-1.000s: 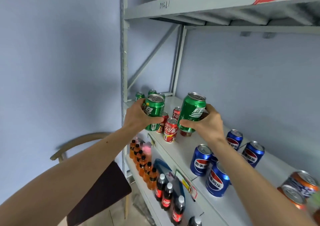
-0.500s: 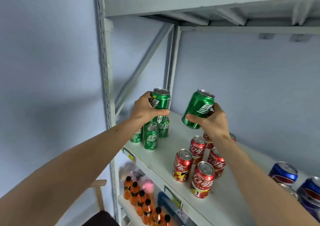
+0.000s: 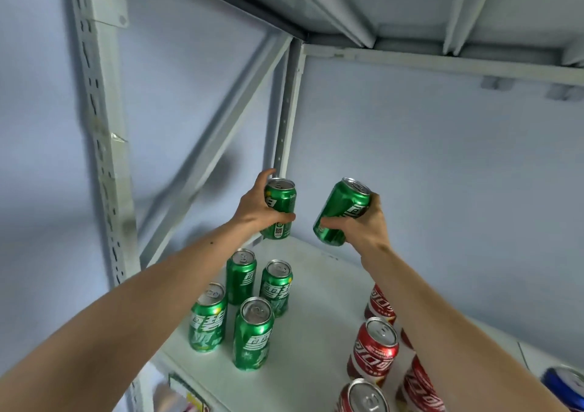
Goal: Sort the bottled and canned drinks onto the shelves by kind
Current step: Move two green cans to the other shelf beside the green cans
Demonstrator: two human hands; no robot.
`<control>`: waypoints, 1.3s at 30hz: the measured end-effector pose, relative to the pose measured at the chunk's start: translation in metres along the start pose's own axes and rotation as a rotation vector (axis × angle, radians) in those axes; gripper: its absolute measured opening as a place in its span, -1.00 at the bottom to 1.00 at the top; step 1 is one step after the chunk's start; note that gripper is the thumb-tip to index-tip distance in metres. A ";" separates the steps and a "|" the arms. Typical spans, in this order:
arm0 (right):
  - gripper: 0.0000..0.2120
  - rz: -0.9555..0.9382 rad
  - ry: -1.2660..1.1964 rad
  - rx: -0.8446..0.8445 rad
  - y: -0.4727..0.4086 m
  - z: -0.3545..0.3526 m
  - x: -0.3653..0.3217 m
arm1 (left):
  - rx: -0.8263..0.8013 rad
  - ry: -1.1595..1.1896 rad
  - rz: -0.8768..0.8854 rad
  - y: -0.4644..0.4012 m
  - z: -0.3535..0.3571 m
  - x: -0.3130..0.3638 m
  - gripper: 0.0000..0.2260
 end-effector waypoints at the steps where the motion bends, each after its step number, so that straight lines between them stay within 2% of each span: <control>1: -0.05 0.018 -0.007 -0.003 -0.009 0.008 0.003 | -0.014 -0.017 0.000 -0.009 0.000 -0.008 -0.09; 5: -0.14 0.078 -0.048 -0.007 -0.035 0.036 0.014 | -0.075 -0.101 -0.027 -0.040 -0.003 -0.040 -0.23; 9: -0.35 0.110 -0.049 -0.009 -0.050 0.059 0.026 | -0.179 -0.220 -0.065 -0.065 -0.002 -0.066 -0.22; 12: -0.41 0.135 0.028 0.016 -0.060 0.074 0.037 | -0.257 -0.345 -0.055 -0.079 0.006 -0.082 -0.25; 22: -0.27 0.261 0.268 0.027 -0.083 0.113 0.068 | -0.453 -0.603 -0.044 -0.102 0.030 -0.121 -0.14; 25: -0.23 0.269 0.288 0.020 -0.089 0.118 0.077 | -0.467 -0.584 -0.035 -0.106 0.033 -0.128 -0.20; 33: -0.32 0.308 0.349 -0.022 -0.091 0.131 0.088 | -0.520 -0.525 -0.076 -0.104 0.033 -0.153 -0.27; 39: -0.27 0.320 0.398 -0.067 -0.087 0.137 0.095 | -0.586 -0.560 -0.082 -0.109 0.021 -0.141 -0.27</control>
Point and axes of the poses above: each hand's wrist, its own y-axis away from the middle knuckle, its own z-axis out of the palm, x = y × z, the point moved 2 cm from there along -y, towards the middle knuckle, and after that the axes turned 8 degrees about y, right-handed, at the moved point
